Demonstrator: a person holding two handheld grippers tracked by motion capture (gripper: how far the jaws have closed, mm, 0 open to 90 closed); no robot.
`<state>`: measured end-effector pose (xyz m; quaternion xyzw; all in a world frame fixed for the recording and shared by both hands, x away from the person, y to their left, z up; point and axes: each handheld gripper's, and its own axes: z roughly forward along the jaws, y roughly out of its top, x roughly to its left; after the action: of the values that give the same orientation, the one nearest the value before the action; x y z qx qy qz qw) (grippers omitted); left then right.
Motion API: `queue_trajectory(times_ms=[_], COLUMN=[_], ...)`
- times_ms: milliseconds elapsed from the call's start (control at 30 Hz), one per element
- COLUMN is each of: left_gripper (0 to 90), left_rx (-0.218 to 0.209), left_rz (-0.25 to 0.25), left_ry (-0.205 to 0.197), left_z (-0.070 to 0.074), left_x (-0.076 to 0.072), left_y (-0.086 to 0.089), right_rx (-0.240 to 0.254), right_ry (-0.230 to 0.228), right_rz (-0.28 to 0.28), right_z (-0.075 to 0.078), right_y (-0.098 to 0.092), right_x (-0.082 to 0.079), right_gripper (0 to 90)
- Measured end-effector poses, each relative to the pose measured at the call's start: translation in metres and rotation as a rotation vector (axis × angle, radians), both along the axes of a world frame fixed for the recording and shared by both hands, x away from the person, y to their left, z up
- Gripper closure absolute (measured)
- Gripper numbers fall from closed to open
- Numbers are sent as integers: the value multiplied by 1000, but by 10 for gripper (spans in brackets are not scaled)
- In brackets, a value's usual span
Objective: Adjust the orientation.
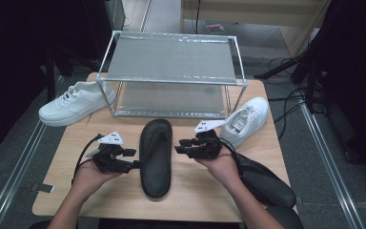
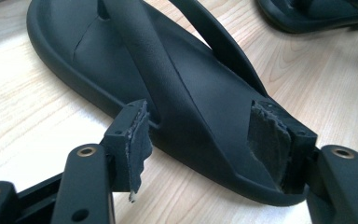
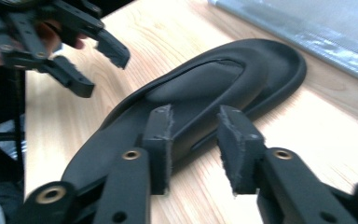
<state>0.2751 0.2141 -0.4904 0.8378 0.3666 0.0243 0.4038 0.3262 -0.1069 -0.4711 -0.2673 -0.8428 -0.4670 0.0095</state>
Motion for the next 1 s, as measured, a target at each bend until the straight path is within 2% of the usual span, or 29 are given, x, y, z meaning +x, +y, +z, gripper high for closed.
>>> queue_trajectory(times_ms=[67,167,233,400,433,467,567,633,800,1000], left_gripper=[380,376,373,375,377,379,382,383,382,382], left_rx=[5,-3,-2,23,20,-3,-15,-6,-8,-7], left_rz=[3,-1,-7,1,-1,0,-9,-17,-26,-32], left_ry=[-9,-12,-11,-20,-19,-18,-6,-28,-31,-27], left_z=[1,2,2,3,3,3,5,8,11,9], left_x=[2,7,12,23,25,26,29,30,32,35], left_y=[-2,-3,-3,-7,-8,-7,-8,-9,-14,-16], right_rx=[11,-26,-28,-20,-15,-17,-17,-22,-10,-29], right_ry=[-8,-39,-52,-35,-37,-43,-57,-73,-81,-103], right_rz=[7,1,-20,-42,-51,-67,-96,-111,-154,-190], right_z=[2,3,4,2,2,1,0,-1,-2,-1], right_y=[-12,-25,-35,-57,-61,-66,-76,-84,-102,-119], right_x=[-2,-8,-13,-26,-28,-30,-36,-39,-43,-51], right_gripper=[604,586,577,574,573,566,544,538,533,517])
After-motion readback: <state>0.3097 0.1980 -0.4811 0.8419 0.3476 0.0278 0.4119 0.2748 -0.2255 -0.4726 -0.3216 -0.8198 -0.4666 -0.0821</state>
